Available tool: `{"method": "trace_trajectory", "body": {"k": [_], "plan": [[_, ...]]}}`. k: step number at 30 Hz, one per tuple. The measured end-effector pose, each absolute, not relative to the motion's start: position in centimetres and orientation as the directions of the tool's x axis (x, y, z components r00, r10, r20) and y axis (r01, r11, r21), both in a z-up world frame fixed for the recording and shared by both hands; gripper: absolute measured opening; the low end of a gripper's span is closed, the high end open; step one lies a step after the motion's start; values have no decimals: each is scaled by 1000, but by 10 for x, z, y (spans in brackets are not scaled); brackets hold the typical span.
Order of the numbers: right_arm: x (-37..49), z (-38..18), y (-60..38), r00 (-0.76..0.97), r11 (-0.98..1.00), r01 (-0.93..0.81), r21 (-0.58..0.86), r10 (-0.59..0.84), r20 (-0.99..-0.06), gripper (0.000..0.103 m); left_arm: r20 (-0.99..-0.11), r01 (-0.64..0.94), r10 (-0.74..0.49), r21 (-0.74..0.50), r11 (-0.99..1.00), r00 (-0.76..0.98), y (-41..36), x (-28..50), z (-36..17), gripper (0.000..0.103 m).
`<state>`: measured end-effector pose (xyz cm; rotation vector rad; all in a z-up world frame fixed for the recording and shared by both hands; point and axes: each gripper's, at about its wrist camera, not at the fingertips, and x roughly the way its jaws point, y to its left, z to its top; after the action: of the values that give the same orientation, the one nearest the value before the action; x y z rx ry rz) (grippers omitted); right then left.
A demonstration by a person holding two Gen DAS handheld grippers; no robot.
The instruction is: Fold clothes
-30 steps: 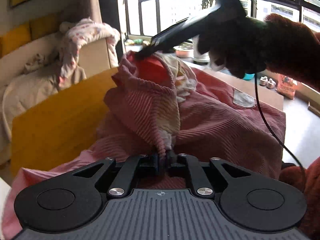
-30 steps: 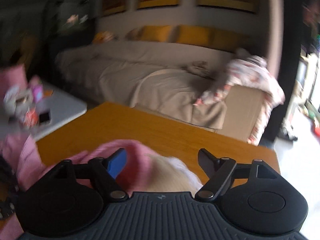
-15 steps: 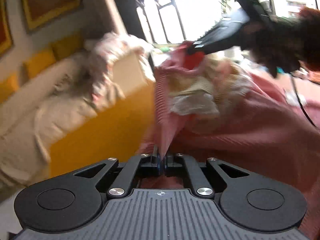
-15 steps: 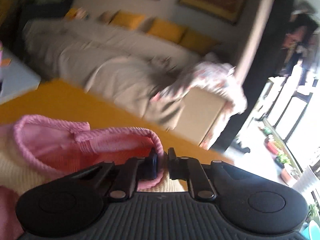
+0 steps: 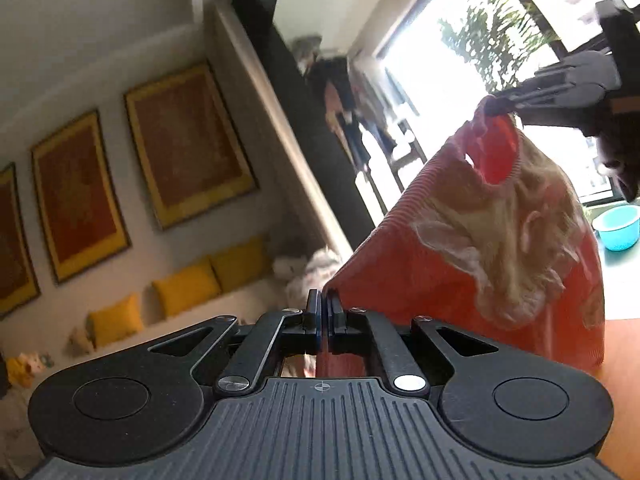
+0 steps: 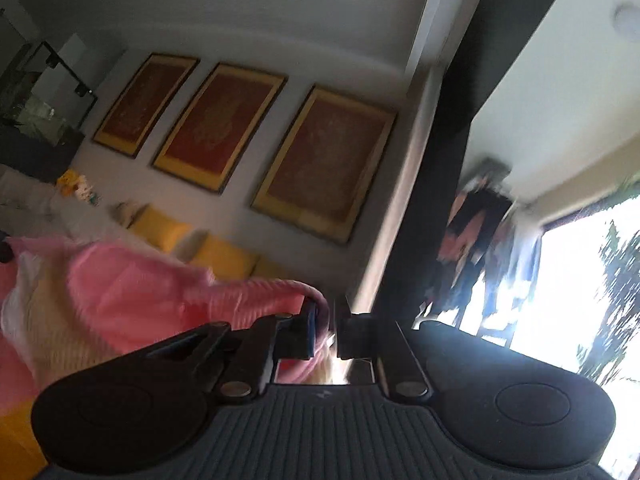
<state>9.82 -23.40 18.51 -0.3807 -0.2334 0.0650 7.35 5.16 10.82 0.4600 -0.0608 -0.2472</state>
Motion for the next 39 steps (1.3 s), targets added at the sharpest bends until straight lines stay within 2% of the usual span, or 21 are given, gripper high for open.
{"method": "trace_trajectory", "body": {"k": [6, 10, 13, 16, 17, 18, 19, 21, 24, 31, 33, 35, 36, 37, 38, 39], "plan": [[46, 215, -245, 939, 940, 15, -341, 103, 327, 8, 114, 169, -247, 461, 871, 962, 47, 34, 132, 3], [30, 238, -256, 933, 954, -40, -297, 142, 329, 8, 183, 115, -209, 423, 899, 961, 54, 16, 155, 3], [51, 242, -260, 949, 961, -110, -254, 178, 261, 8, 150, 137, -204, 368, 920, 968, 57, 25, 157, 3], [89, 232, -250, 965, 959, -133, -250, 183, 189, 8, 33, 275, -293, 263, 925, 955, 66, 44, 147, 7], [100, 227, -246, 968, 958, -132, -255, 180, 176, 8, -15, 351, -356, 201, 914, 935, 67, 55, 139, 11], [110, 220, -242, 969, 957, -133, -257, 180, 168, 8, -60, 423, -418, 135, 896, 906, 68, 66, 130, 28], [116, 216, -239, 969, 957, -140, -253, 185, 162, 8, -99, 488, -481, 65, 870, 871, 69, 76, 122, 59], [120, 209, -236, 968, 956, -153, -250, 196, 158, 8, -144, 585, -584, -37, 810, 799, 66, 94, 103, 86], [116, 202, -233, 964, 952, -158, -260, 206, 167, 8, -152, 657, -649, 3, 754, 746, 43, 103, 76, 97], [88, 213, -236, 944, 948, -143, -284, 217, 248, 8, -147, 689, -678, 37, 724, 720, 4, 137, 51, 102], [80, 220, -236, 938, 948, -140, -287, 220, 268, 8, -146, 693, -684, 23, 720, 715, -1, 143, 48, 102], [73, 228, -236, 931, 947, -134, -291, 221, 290, 8, -158, 686, -671, 70, 724, 724, -14, 133, 47, 101], [70, 232, -236, 929, 948, -129, -291, 218, 298, 8, -160, 672, -654, 121, 731, 740, -22, 124, 45, 81], [68, 235, -237, 928, 949, -123, -290, 214, 305, 8, -181, 670, -645, 163, 724, 742, -28, 116, 45, 36], [65, 237, -238, 927, 950, -117, -290, 209, 312, 8, -203, 668, -636, 205, 716, 744, -35, 109, 46, 18], [62, 239, -240, 927, 951, -114, -288, 206, 313, 8, -202, 658, -626, 231, 717, 753, -35, 101, 48, 8]]}}
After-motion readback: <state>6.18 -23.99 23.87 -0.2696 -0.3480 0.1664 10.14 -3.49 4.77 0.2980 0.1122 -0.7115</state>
